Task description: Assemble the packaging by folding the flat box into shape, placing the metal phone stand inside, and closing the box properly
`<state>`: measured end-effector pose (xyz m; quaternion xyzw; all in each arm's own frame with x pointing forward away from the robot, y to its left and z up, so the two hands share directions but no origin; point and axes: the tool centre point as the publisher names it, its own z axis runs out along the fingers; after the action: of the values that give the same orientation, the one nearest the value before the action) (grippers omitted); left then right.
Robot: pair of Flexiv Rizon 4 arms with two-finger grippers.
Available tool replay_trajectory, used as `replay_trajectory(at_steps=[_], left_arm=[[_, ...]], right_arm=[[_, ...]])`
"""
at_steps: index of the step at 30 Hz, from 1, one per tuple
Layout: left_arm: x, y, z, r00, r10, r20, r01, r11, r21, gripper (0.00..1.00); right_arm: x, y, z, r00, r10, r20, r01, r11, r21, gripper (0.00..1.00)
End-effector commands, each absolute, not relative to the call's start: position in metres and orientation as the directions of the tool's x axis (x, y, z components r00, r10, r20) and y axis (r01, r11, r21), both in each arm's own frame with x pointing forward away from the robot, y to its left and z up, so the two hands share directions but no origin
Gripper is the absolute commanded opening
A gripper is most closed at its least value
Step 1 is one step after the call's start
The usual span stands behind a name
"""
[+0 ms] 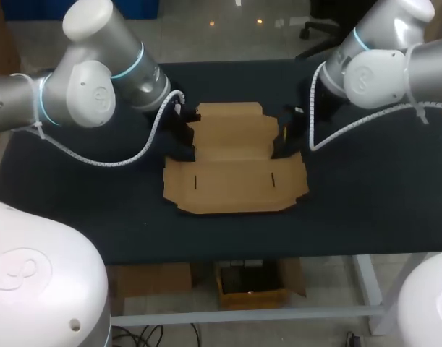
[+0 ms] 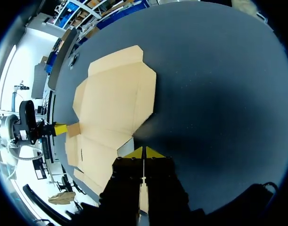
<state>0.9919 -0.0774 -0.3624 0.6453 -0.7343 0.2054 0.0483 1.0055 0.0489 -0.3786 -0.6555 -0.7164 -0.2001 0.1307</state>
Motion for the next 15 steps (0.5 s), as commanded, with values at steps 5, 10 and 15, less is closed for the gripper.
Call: replay_trajectory(at_steps=[5,10,15], left_arm=[[0.984,-0.062,-0.338,-0.14,-0.931,0.336,-0.97,0.061,-0.236,0.0],[0.975,-0.049,-0.324,-0.13,-0.924,0.359,-0.972,0.047,-0.231,0.0],[0.962,-0.04,-0.318,-0.105,-0.926,0.363,-0.973,0.021,-0.229,0.0]], right_arm=[[1.0,0.022,-0.356,-0.106,0.881,0.461,0.99,0.05,0.133,0.0],[0.997,0.008,-0.344,-0.105,0.882,0.46,0.988,0.042,0.146,0.0],[0.993,-0.005,-0.338,-0.096,0.881,0.464,0.989,0.031,0.146,0.0]])
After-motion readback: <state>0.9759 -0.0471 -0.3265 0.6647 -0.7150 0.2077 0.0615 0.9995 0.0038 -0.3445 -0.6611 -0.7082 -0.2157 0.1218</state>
